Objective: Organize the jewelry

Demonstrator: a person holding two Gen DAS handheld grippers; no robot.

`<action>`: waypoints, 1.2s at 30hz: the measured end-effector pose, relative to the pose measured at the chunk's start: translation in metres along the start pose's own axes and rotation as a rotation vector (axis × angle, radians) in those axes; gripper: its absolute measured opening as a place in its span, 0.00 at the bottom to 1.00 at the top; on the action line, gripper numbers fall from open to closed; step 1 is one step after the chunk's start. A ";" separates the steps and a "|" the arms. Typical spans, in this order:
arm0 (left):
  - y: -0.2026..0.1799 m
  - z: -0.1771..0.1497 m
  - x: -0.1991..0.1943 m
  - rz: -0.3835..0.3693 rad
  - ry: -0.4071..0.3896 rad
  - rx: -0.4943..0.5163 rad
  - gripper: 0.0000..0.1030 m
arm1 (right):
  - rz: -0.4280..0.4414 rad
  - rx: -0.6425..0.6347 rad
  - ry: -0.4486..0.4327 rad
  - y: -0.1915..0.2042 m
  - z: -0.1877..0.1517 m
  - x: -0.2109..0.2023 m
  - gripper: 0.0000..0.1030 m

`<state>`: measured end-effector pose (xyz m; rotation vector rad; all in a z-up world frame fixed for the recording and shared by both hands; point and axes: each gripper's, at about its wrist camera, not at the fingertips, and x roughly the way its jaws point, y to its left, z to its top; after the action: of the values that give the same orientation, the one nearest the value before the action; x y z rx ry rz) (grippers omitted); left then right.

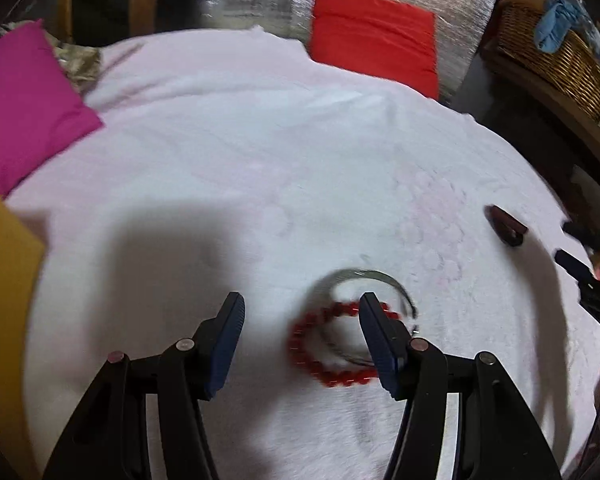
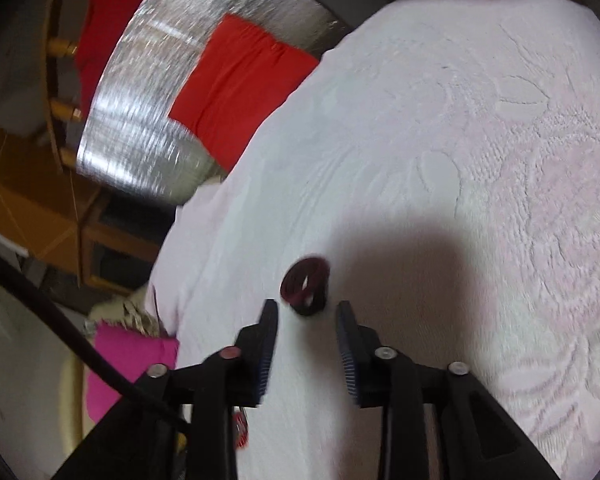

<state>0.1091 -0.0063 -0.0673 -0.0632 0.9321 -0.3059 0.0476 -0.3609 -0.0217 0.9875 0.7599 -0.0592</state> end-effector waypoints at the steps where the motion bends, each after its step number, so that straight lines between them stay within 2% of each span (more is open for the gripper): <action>1: -0.004 -0.001 0.004 -0.013 0.012 0.014 0.49 | 0.001 0.019 -0.007 -0.001 0.004 0.003 0.41; 2: -0.006 0.000 0.007 -0.020 0.022 0.024 0.32 | 0.004 0.036 -0.013 -0.002 0.007 0.007 0.41; 3: -0.009 -0.001 0.010 -0.025 0.033 0.033 0.22 | 0.005 0.044 -0.013 -0.003 0.010 0.010 0.41; 6: -0.012 -0.003 0.015 -0.050 0.050 0.033 0.16 | -0.004 0.037 -0.010 0.004 0.016 0.022 0.41; 9: -0.017 -0.004 0.012 -0.093 0.056 0.055 0.10 | -0.060 0.014 0.008 0.010 0.017 0.042 0.41; 10: -0.020 -0.005 0.011 -0.102 0.058 0.064 0.10 | -0.079 0.007 0.022 0.011 0.016 0.049 0.41; 11: -0.019 -0.004 0.011 -0.105 0.060 0.071 0.09 | -0.090 0.002 0.029 0.010 0.016 0.055 0.36; 12: -0.020 -0.004 0.010 -0.108 0.061 0.075 0.09 | -0.102 -0.013 0.031 0.012 0.014 0.061 0.24; 14: -0.016 -0.003 0.005 -0.117 0.058 0.072 0.09 | -0.130 -0.054 0.035 0.016 0.011 0.067 0.12; 15: -0.015 -0.002 0.003 -0.118 0.054 0.070 0.09 | -0.133 -0.076 0.033 0.018 0.009 0.067 0.11; 18: -0.012 -0.002 -0.005 -0.121 0.043 0.072 0.09 | -0.114 -0.131 0.050 0.030 0.001 0.062 0.10; 24: -0.003 -0.006 -0.023 -0.123 0.036 0.081 0.09 | -0.064 -0.209 0.153 0.047 -0.036 0.039 0.10; 29: 0.006 -0.014 -0.037 -0.105 0.028 0.094 0.09 | -0.080 -0.246 0.214 0.050 -0.069 0.025 0.10; 32: 0.010 -0.023 -0.039 -0.096 0.058 0.121 0.09 | -0.115 -0.267 0.280 0.048 -0.086 0.024 0.13; 36: 0.023 -0.028 -0.039 -0.058 0.077 0.124 0.09 | -0.175 -0.291 0.285 0.041 -0.101 0.017 0.14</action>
<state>0.0704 0.0292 -0.0580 0.0353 0.9872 -0.4218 0.0198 -0.2551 -0.0338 0.6564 1.0835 0.0411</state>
